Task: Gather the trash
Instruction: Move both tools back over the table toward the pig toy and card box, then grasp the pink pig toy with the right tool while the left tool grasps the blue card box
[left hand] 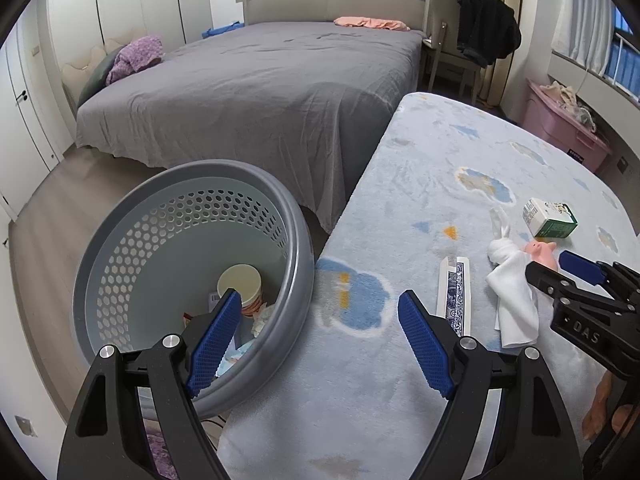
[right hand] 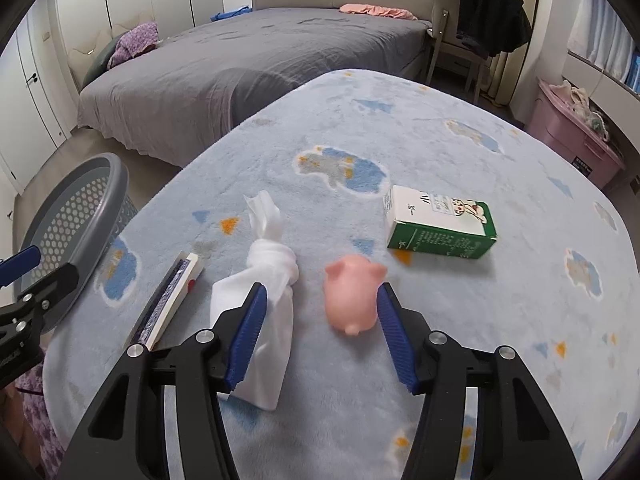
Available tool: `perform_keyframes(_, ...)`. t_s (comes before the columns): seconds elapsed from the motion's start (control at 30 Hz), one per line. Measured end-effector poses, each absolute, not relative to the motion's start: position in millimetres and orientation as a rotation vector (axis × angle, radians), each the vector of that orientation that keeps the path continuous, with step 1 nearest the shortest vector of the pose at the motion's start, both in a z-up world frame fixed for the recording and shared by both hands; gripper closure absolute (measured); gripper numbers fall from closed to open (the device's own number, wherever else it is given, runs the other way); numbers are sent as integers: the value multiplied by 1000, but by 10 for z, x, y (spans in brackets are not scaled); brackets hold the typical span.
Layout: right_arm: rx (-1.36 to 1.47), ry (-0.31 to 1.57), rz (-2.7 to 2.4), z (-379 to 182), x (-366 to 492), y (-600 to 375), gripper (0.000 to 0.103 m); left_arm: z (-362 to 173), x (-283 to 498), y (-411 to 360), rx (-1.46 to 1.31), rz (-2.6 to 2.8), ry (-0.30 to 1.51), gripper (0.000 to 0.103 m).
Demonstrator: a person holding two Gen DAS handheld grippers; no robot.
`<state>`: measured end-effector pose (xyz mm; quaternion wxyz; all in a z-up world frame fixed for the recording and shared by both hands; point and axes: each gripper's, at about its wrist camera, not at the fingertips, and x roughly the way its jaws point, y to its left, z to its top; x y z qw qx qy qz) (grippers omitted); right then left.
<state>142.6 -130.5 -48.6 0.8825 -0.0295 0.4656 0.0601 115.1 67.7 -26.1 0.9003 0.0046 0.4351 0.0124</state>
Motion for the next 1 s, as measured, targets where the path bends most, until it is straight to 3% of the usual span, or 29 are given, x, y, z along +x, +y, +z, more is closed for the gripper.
perform_keyframes(0.53, -64, 969, 40, -603, 1518, -1433, 48, -259, 1126, 666, 1, 8, 903, 24)
perform_keyframes(0.6, -64, 974, 42, -635, 1543, -1427, 55, -268, 1128, 641, 2, 1, 906, 24)
perform_keyframes(0.67, -54, 988, 51, -673, 1578, -1432, 71, -287, 1130, 606, 7, -9, 912, 24)
perform_keyframes(1.0, 42, 947, 37, -538, 1326, -1662, 72, -385, 1160, 374, 30, -73, 943, 24)
